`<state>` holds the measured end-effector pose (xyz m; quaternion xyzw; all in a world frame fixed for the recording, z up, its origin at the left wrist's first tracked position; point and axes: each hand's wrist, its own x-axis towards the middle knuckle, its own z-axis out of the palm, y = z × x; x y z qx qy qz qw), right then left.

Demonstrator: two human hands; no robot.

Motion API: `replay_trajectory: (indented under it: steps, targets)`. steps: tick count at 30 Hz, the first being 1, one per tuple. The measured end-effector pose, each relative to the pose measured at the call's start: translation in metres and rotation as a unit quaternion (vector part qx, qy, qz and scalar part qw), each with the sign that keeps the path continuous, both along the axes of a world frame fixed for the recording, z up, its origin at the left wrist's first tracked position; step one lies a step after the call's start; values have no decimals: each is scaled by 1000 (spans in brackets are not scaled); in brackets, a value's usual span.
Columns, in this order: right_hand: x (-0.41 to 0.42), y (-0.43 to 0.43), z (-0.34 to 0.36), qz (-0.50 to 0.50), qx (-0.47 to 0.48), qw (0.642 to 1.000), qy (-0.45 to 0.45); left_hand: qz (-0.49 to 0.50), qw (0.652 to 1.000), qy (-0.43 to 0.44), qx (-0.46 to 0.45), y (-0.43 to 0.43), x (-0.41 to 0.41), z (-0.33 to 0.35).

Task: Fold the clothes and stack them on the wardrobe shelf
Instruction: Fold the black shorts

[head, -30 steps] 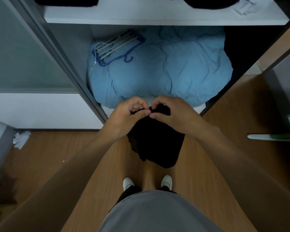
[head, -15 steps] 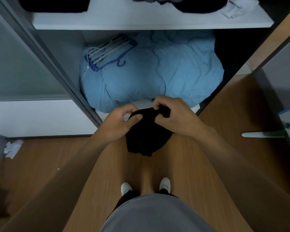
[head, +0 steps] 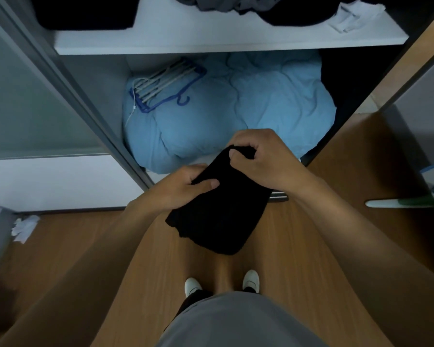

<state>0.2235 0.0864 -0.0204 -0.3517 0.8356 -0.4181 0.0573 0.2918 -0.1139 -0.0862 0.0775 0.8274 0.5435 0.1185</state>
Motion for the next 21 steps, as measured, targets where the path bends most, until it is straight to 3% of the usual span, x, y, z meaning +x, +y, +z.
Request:
replay_trajectory:
  steps: [6,12,17,21]
  targets:
    - [1,10,5,33,9,998,-53,65,997,35,18,-23,-5,1]
    - [7,-4,17,52,-13,997,-56,-9,999,-42,6,-19,3,-15]
    - [1,11,8,58,62,995,-46,135,988,-48,55,-30,-1,-24]
    - [-10,19,-8,41,194,978,-63,168,983,-10,75,-32,1,-23]
